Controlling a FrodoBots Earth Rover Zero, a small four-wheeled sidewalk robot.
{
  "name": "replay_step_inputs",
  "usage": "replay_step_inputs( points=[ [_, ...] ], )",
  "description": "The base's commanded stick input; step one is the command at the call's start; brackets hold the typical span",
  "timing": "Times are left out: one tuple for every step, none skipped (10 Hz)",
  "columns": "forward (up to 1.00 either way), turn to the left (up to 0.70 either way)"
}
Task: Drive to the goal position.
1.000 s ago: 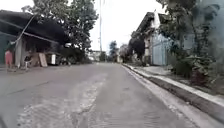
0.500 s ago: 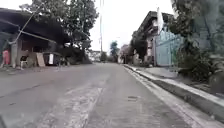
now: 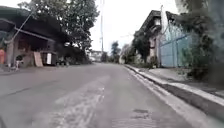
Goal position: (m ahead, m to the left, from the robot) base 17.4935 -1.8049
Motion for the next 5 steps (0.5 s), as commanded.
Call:
replay_step_inputs(
  points=[
    [1.00, -0.40],
    [1.00, -0.40],
    [1.00, -0.28],
    [1.00, -0.01],
    [1.00, 0.00]
  ],
)
